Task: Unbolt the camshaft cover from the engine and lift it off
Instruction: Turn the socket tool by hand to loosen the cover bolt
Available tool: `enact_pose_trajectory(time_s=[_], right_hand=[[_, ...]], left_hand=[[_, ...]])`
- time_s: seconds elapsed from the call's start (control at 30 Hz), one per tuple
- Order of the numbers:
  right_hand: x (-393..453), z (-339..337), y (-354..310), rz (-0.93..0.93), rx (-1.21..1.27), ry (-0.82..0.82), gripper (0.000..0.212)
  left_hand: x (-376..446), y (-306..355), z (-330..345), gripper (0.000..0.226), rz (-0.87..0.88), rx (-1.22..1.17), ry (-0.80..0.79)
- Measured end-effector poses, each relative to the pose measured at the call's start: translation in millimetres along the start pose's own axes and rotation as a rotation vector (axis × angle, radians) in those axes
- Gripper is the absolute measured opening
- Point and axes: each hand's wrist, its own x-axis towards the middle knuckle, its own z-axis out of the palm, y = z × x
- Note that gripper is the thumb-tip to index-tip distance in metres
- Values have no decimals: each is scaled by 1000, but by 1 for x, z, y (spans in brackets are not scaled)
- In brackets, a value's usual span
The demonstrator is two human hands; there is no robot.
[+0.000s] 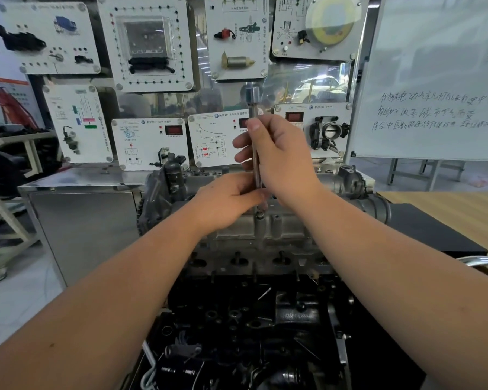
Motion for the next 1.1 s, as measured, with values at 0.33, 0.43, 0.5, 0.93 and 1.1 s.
enact_pose_trajectory(time_s=[0.33,0.43,0.5,0.93,1.1], right_hand=[[4,-3,0,20,-9,93,15],[5,-5,1,21,-29,70,13],[5,-5,2,26,-42,58,16],[1,-5,2,33,-25,80,18],[1,-6,1,17,-74,3,15]], left_hand=[[4,-2,7,36,1,121,71],[4,-3,4,28,-34,99,25],[3,-2,2,21,-52,22,-3],[3,0,8,35,-32,92,95],[2,1,4,26,-48,43,48]])
